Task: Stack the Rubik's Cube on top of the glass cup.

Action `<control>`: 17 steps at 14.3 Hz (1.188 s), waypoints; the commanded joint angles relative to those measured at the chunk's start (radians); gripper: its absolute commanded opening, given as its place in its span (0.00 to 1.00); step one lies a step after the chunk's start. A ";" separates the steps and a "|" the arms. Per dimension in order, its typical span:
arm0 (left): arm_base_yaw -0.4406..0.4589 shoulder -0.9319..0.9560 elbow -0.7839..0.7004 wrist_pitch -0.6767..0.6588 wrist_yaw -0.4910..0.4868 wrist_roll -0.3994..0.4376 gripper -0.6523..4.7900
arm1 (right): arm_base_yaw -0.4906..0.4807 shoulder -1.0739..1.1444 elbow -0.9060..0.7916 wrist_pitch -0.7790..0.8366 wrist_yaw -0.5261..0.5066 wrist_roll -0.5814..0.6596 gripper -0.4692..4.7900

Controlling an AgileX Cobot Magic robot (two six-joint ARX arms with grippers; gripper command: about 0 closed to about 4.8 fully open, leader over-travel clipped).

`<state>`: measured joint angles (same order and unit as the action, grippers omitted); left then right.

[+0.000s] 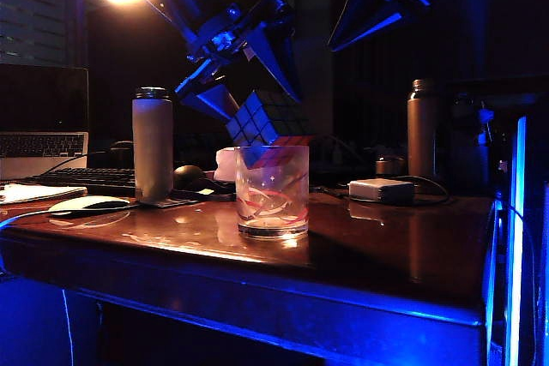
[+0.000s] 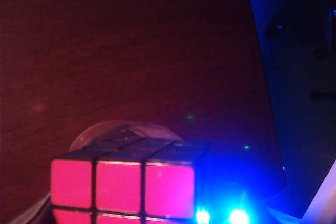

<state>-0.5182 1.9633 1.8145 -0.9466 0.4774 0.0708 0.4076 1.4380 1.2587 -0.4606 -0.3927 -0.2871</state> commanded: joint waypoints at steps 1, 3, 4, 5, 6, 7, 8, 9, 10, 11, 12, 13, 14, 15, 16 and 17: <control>-0.001 -0.019 0.003 0.024 0.002 0.000 1.00 | 0.002 -0.004 0.006 0.016 -0.002 -0.002 0.09; -0.001 -0.034 0.003 0.040 -0.042 0.000 1.00 | 0.002 -0.004 0.006 0.017 -0.002 -0.002 0.09; 0.000 -0.040 0.003 0.051 -0.060 0.000 1.00 | 0.002 -0.004 0.006 0.016 -0.002 -0.002 0.09; 0.000 -0.044 0.013 0.051 -0.076 0.000 1.00 | 0.002 -0.004 0.006 0.016 -0.002 -0.002 0.09; 0.000 -0.045 0.033 0.050 -0.085 0.000 1.00 | 0.002 -0.004 0.006 0.017 -0.002 -0.002 0.09; 0.000 -0.045 0.066 0.043 -0.085 -0.005 1.00 | 0.002 -0.003 0.006 0.017 -0.002 -0.002 0.09; 0.000 -0.048 0.105 0.043 -0.085 -0.029 0.85 | 0.001 -0.003 0.006 0.017 0.007 -0.002 0.09; 0.000 -0.055 0.134 0.047 -0.097 -0.053 0.57 | 0.001 -0.005 0.006 0.033 0.014 -0.002 0.09; 0.000 -0.071 0.158 0.047 -0.125 -0.060 0.26 | 0.001 -0.005 0.006 0.051 0.021 -0.001 0.09; 0.000 -0.101 0.166 0.055 -0.166 -0.050 0.12 | 0.001 -0.005 0.006 0.065 0.029 0.002 0.09; -0.001 -0.134 0.166 0.060 -0.206 -0.034 0.11 | 0.001 -0.008 0.006 0.074 0.037 0.021 0.09; -0.001 -0.170 0.166 0.057 -0.248 -0.033 0.11 | 0.001 -0.014 0.006 0.083 0.039 0.026 0.09; -0.001 -0.213 0.165 0.050 -0.286 -0.033 0.11 | 0.001 -0.028 0.006 0.094 0.055 0.026 0.09; 0.000 -0.262 0.165 0.043 -0.314 -0.034 0.11 | 0.001 -0.050 0.006 0.112 0.074 0.026 0.09; -0.001 -0.317 0.165 0.039 -0.336 -0.042 0.11 | 0.001 -0.078 0.006 0.130 0.082 0.027 0.09; -0.001 -0.384 0.164 0.039 -0.356 -0.046 0.11 | 0.001 -0.115 0.006 0.145 0.087 0.029 0.09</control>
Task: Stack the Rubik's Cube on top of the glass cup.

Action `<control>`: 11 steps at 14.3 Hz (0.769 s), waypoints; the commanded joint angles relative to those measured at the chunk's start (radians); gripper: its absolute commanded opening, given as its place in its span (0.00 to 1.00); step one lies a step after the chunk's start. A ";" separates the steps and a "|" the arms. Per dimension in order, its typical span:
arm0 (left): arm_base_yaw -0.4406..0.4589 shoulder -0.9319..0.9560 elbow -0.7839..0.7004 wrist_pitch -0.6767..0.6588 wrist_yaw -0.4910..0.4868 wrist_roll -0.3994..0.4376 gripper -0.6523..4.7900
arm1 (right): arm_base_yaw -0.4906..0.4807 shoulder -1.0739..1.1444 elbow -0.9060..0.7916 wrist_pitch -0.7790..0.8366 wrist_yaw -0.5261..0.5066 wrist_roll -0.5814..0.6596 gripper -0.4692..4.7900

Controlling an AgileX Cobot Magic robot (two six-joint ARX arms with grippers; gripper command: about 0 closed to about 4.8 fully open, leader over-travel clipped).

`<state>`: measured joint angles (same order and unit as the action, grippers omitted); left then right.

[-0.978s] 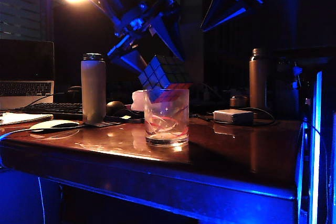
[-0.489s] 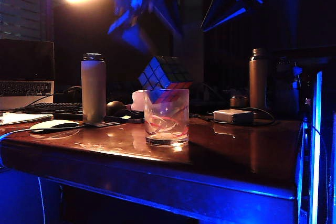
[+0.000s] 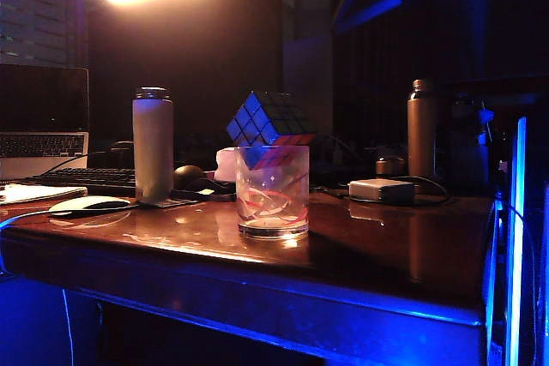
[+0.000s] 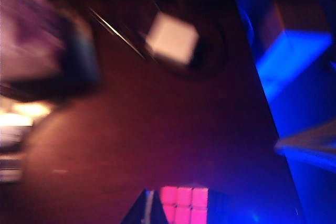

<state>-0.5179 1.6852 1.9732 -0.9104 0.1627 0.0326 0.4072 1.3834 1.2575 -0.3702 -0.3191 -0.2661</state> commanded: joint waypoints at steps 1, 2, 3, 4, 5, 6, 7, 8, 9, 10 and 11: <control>-0.001 -0.168 0.006 0.000 -0.072 -0.019 0.11 | 0.002 -0.093 0.008 0.058 0.034 0.008 0.09; -0.001 -0.233 0.006 -0.011 -0.107 -0.019 0.11 | 0.002 -0.137 0.008 0.056 0.056 0.008 0.09; -0.001 -0.299 0.005 -0.040 -0.150 -0.019 0.11 | 0.002 -0.171 0.008 0.056 0.055 0.013 0.09; -0.001 -0.362 0.005 -0.088 -0.192 -0.018 0.11 | 0.002 -0.199 0.008 0.056 0.055 0.029 0.09; -0.001 -0.422 0.004 -0.149 -0.232 -0.011 0.11 | 0.002 -0.223 0.008 0.053 0.055 0.035 0.09; -0.001 -0.484 0.003 -0.219 -0.251 -0.007 0.11 | 0.002 -0.242 0.008 0.052 0.055 0.035 0.09; -0.001 -0.566 0.003 -0.288 -0.279 -0.014 0.11 | 0.002 -0.251 0.008 0.053 0.055 0.050 0.09; -0.001 -0.621 0.003 -0.317 -0.301 -0.030 0.11 | 0.002 -0.249 0.008 0.053 0.050 0.074 0.09; -0.001 -0.676 0.003 -0.338 -0.312 -0.050 0.11 | 0.002 -0.248 0.006 0.056 0.051 0.084 0.09; -0.001 -0.735 0.003 -0.363 -0.338 -0.072 0.11 | 0.002 -0.248 0.005 0.062 0.051 0.083 0.09; -0.001 -0.785 -0.006 -0.395 -0.365 -0.072 0.11 | 0.002 -0.248 0.005 0.070 0.050 0.083 0.09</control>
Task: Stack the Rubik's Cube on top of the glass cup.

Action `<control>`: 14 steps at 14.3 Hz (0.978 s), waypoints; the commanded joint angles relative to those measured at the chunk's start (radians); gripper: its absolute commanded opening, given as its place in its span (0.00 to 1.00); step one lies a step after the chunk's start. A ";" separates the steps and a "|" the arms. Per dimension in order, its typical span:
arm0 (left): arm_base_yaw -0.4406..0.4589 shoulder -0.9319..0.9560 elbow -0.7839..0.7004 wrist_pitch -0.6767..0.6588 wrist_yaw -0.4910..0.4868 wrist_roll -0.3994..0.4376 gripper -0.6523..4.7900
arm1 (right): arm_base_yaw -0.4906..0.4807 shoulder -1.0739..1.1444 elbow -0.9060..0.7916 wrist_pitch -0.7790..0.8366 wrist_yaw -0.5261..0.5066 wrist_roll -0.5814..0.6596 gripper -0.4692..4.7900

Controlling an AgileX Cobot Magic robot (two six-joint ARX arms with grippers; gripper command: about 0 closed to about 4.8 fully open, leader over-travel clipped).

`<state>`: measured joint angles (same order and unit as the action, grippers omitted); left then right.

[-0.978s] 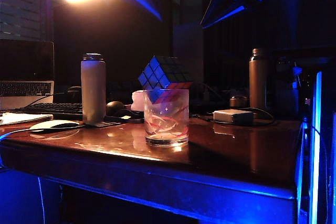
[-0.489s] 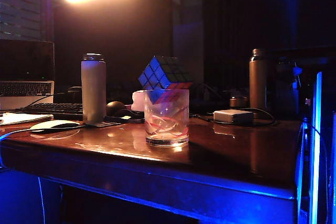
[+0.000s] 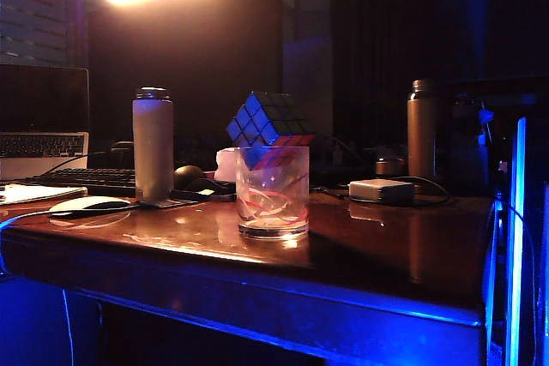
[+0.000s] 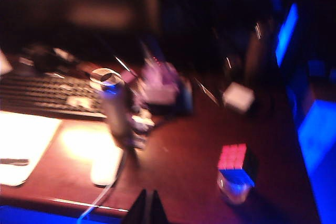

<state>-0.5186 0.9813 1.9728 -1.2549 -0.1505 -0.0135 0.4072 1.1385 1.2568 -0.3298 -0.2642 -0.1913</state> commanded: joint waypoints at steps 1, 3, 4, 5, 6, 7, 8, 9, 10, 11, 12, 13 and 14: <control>0.000 -0.135 -0.035 -0.092 -0.080 -0.027 0.11 | 0.002 -0.003 0.004 0.045 -0.009 0.008 0.09; 0.000 -0.304 -0.235 -0.109 -0.113 -0.066 0.11 | 0.002 -0.003 0.004 0.042 -0.021 0.008 0.09; 0.000 -0.378 -0.362 -0.056 -0.112 -0.073 0.11 | 0.002 -0.003 0.004 0.028 -0.053 0.008 0.09; 0.000 -0.460 -0.534 0.047 -0.105 -0.073 0.11 | 0.002 -0.005 0.004 0.011 -0.056 0.008 0.09; 0.000 -0.522 -0.683 0.156 -0.074 -0.076 0.12 | 0.002 -0.011 0.004 -0.010 -0.056 0.008 0.09; 0.000 -0.594 -0.866 0.303 -0.027 -0.077 0.12 | 0.002 -0.023 0.004 -0.030 -0.056 0.008 0.09; 0.000 -0.645 -1.018 0.425 0.001 -0.077 0.12 | 0.002 -0.040 0.002 -0.042 -0.056 0.008 0.09; 0.000 -0.676 -1.152 0.532 0.013 -0.077 0.12 | 0.002 -0.065 -0.011 -0.040 -0.048 0.008 0.09; 0.000 -0.686 -1.263 0.628 0.013 -0.076 0.12 | 0.002 -0.093 -0.028 -0.040 -0.047 0.008 0.09; 0.000 -0.684 -1.360 0.731 0.016 -0.076 0.12 | 0.002 -0.126 -0.059 -0.035 -0.045 0.008 0.09; 0.000 -0.684 -1.435 0.824 0.024 -0.076 0.11 | 0.002 -0.158 -0.099 -0.022 -0.045 0.008 0.09; 0.000 -0.684 -1.504 0.892 0.024 -0.075 0.11 | 0.002 -0.197 -0.159 0.007 -0.045 0.008 0.09; 0.000 -0.684 -1.585 0.935 0.024 -0.072 0.11 | 0.002 -0.257 -0.256 0.069 -0.030 0.008 0.09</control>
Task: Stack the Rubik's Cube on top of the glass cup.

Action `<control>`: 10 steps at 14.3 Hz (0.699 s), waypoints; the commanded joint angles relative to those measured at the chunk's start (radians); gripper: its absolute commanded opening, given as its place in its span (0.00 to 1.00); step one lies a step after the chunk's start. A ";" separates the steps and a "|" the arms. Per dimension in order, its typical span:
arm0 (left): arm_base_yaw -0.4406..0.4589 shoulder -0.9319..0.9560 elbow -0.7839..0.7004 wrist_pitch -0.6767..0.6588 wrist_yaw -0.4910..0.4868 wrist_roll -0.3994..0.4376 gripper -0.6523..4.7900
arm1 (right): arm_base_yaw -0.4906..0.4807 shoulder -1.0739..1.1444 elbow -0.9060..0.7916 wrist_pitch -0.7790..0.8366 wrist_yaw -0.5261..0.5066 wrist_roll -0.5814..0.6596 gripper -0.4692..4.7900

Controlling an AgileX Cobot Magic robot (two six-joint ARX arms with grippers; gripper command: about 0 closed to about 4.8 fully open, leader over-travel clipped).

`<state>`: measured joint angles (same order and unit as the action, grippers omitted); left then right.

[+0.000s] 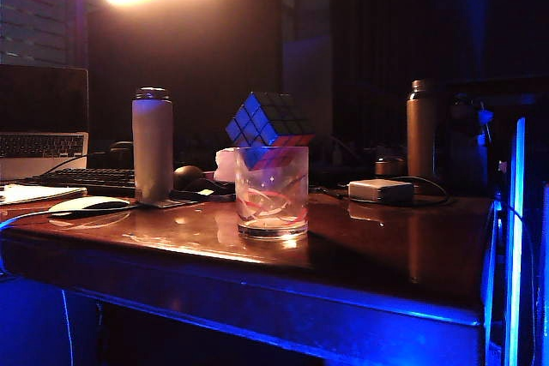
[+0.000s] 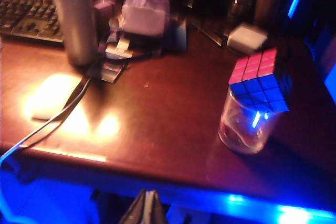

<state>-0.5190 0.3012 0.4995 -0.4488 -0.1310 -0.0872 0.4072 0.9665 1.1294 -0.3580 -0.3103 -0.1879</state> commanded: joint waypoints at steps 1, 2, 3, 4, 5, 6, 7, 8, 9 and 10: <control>0.000 -0.003 -0.158 0.132 0.005 0.000 0.11 | 0.002 -0.136 -0.211 0.164 0.028 0.005 0.09; 0.000 -0.003 -0.199 0.135 0.021 0.002 0.11 | 0.002 -0.195 -0.300 0.249 0.028 0.005 0.09; 0.000 -0.003 -0.229 0.153 0.024 0.009 0.11 | 0.002 -0.248 -0.388 0.335 0.029 0.006 0.09; 0.000 -0.003 -0.250 0.182 0.042 0.027 0.11 | 0.002 -0.296 -0.465 0.381 0.058 0.024 0.09; 0.000 -0.003 -0.268 0.214 0.042 0.058 0.11 | 0.001 -0.337 -0.538 0.387 0.100 0.068 0.09; 0.000 -0.003 -0.282 0.237 0.042 0.086 0.11 | 0.001 -0.369 -0.592 0.394 0.118 0.095 0.09; 0.000 -0.003 -0.297 0.259 0.055 0.103 0.11 | 0.001 -0.410 -0.661 0.420 0.153 0.115 0.09; 0.000 -0.003 -0.315 0.283 0.086 0.122 0.11 | 0.001 -0.443 -0.724 0.431 0.188 0.158 0.09; 0.000 -0.003 -0.333 0.294 0.108 0.137 0.11 | 0.000 -0.475 -0.789 0.441 0.222 0.183 0.09; 0.000 -0.004 -0.345 0.293 0.130 0.137 0.11 | 0.000 -0.518 -0.849 0.446 0.235 0.204 0.09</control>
<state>-0.5190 0.2977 0.1608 -0.1734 -0.0265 0.0387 0.4068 0.4759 0.3115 0.0708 -0.0944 -0.0147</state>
